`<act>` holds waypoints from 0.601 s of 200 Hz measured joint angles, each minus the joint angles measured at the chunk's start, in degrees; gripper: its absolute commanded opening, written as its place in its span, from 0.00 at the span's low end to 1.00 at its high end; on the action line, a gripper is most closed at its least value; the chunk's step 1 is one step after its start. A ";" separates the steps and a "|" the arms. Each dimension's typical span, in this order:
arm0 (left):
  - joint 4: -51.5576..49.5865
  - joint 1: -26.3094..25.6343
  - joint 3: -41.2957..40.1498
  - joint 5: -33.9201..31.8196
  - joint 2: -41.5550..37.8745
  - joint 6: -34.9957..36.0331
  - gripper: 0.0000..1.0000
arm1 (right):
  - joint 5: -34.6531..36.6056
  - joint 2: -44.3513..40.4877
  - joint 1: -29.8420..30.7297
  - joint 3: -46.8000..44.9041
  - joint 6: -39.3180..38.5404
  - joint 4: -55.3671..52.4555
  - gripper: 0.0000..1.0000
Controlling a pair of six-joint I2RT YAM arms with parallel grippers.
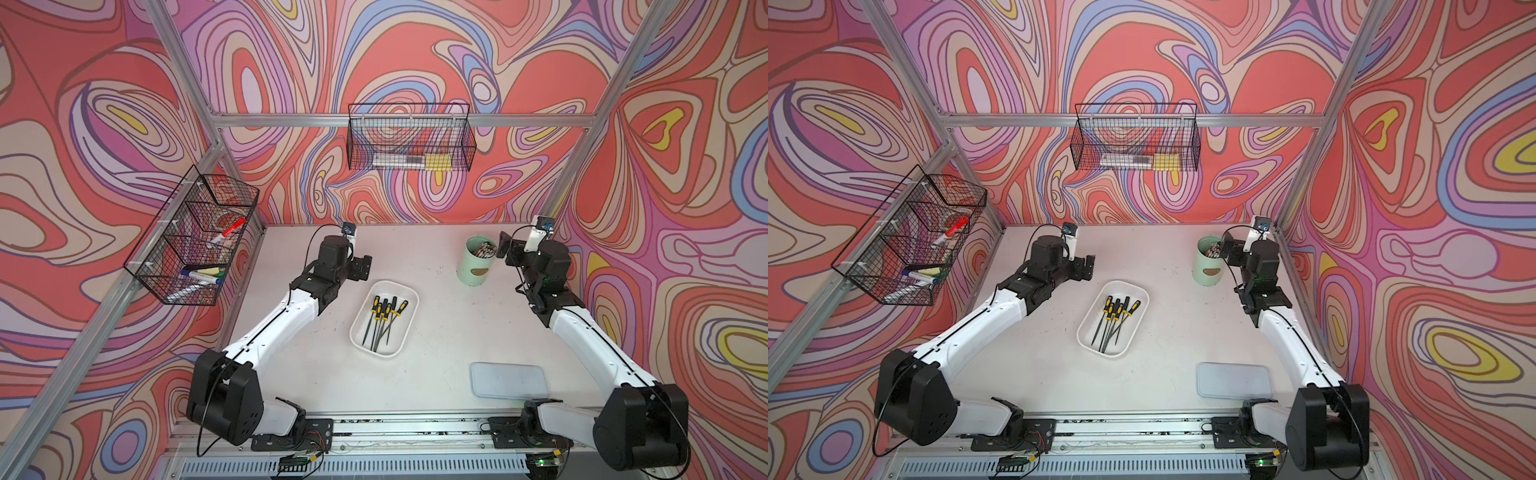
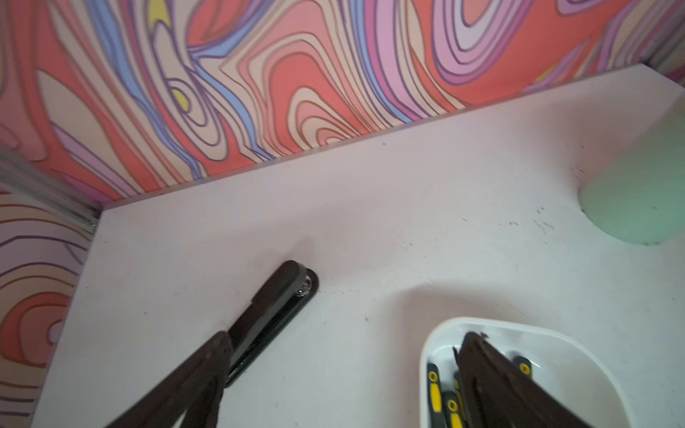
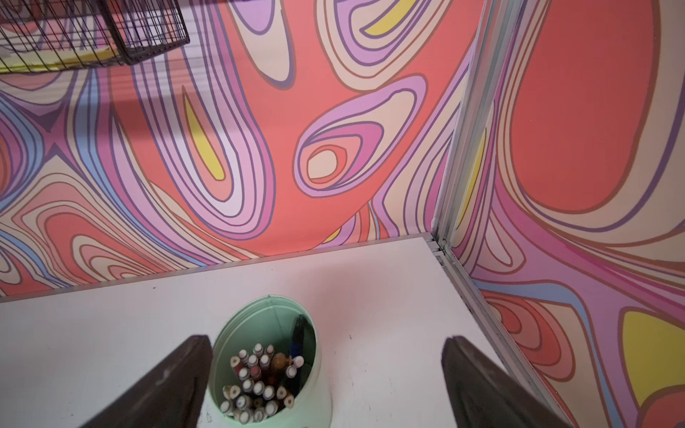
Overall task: Take the file tool out of the storage box
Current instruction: Pick up the file tool from the storage box.
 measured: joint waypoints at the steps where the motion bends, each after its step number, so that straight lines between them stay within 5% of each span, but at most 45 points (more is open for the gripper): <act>1: -0.31 -0.20 0.20 0.15 0.20 -0.02 0.94 | -0.09 -0.11 0.04 0.20 0.22 -0.50 0.98; 45: -13.57 -7.06 8.79 3.63 10.60 -2.95 0.81 | -2.38 -1.99 2.40 2.89 3.10 -11.54 0.98; 120: -24.59 -10.32 19.15 9.57 27.65 -10.58 0.46 | -5.33 -2.95 7.91 5.81 3.39 -23.02 0.97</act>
